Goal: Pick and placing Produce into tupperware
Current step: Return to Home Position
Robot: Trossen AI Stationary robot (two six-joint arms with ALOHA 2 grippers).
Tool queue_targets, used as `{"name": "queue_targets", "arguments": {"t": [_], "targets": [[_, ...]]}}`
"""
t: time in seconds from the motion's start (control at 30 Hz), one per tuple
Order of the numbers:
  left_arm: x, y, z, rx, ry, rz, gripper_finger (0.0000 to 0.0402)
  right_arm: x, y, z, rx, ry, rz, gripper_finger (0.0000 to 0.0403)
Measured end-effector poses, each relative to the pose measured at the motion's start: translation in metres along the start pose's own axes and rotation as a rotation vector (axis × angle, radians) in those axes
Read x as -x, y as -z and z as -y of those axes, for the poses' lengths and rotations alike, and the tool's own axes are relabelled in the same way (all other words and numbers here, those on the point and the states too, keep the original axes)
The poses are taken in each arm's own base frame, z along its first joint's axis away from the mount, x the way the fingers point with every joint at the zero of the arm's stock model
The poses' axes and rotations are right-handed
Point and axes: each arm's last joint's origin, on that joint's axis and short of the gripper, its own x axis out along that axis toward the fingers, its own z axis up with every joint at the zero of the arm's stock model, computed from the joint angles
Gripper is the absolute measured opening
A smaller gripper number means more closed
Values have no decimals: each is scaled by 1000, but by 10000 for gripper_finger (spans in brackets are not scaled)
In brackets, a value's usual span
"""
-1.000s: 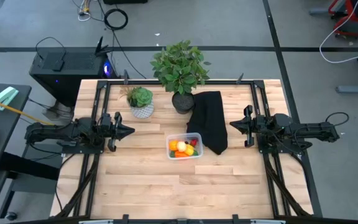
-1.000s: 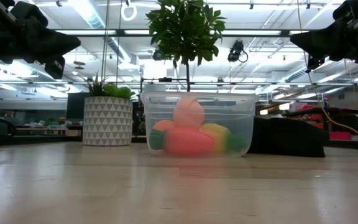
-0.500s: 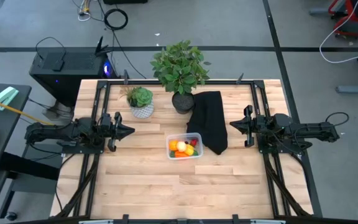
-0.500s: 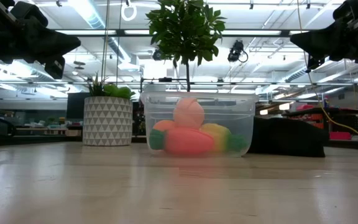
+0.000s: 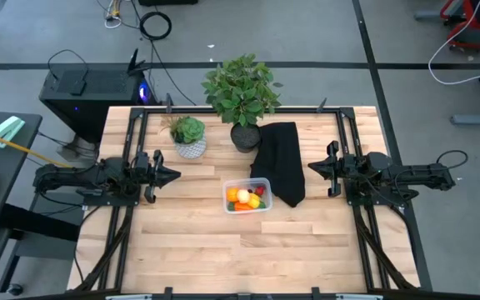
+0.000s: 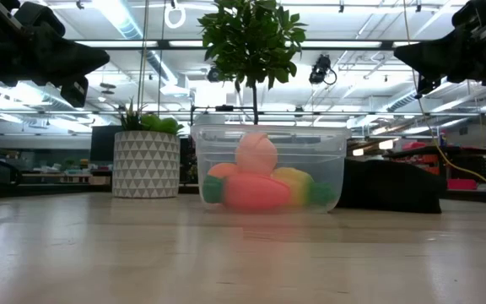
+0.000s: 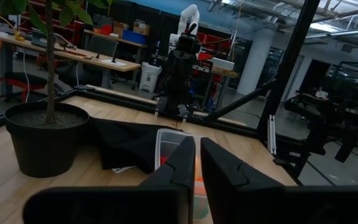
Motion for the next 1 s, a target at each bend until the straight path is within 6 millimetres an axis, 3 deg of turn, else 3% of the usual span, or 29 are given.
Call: {"name": "queue_targets", "arguments": {"t": [1.0], "targets": [[0, 0, 0, 0, 1, 0, 29, 0, 0, 0, 0, 0, 0, 9]]}}
